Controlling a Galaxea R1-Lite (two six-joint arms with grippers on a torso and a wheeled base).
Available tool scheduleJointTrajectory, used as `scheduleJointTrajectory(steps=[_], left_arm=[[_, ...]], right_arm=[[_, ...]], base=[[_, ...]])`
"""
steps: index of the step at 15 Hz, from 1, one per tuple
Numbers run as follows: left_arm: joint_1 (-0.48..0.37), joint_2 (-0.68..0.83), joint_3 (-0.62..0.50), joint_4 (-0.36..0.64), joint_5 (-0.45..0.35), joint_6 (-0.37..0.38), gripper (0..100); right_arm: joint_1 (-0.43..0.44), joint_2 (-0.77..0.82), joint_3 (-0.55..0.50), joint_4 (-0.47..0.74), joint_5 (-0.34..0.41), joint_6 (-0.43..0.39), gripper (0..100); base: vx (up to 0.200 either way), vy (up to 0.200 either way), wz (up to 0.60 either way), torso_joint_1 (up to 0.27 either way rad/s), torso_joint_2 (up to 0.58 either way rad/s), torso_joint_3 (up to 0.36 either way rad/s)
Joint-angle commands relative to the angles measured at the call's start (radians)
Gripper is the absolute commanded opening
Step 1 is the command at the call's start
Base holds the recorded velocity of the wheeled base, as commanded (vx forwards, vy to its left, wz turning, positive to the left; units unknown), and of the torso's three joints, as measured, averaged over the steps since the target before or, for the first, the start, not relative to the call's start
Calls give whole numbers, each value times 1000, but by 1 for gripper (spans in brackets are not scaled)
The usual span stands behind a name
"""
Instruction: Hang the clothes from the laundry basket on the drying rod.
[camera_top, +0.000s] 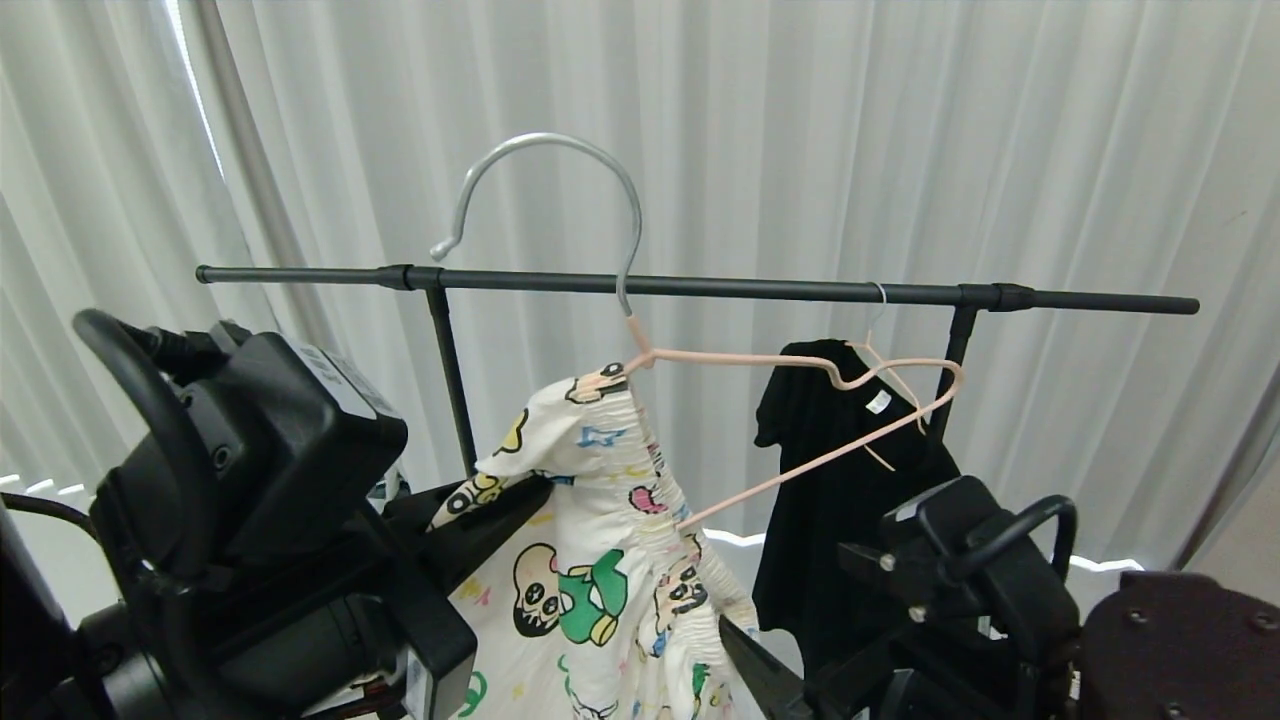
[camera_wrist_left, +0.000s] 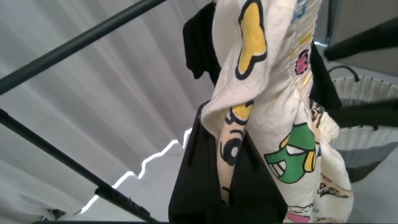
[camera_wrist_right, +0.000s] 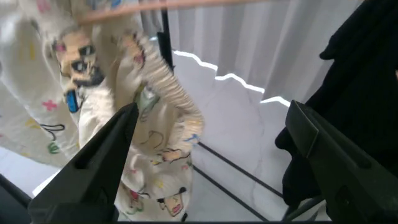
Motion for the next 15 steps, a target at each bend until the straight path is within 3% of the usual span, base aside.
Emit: scheduleJointTrajectory(steps=[1,4,9,15], left_arm=[[-4,-1,-21,-1,0,-4,0],[-4,-3,-31,-1,0,-7,0],[-3,2,-25,-13,2,-5,0],[28,-10,120,-14,76,34,0]], right_arm=[[0,67,-3,2,8,-2,100],[-20,73,31,11,6,-4,100],[-126,18,105,22,-20,-35,100],[-298,-68,166,91,-63,-70,100]], base=[[0,0,0,0,0,0],[0,0,0,0,0,0],[0,0,0,0,0,0],[0,0,0,0,0,0]])
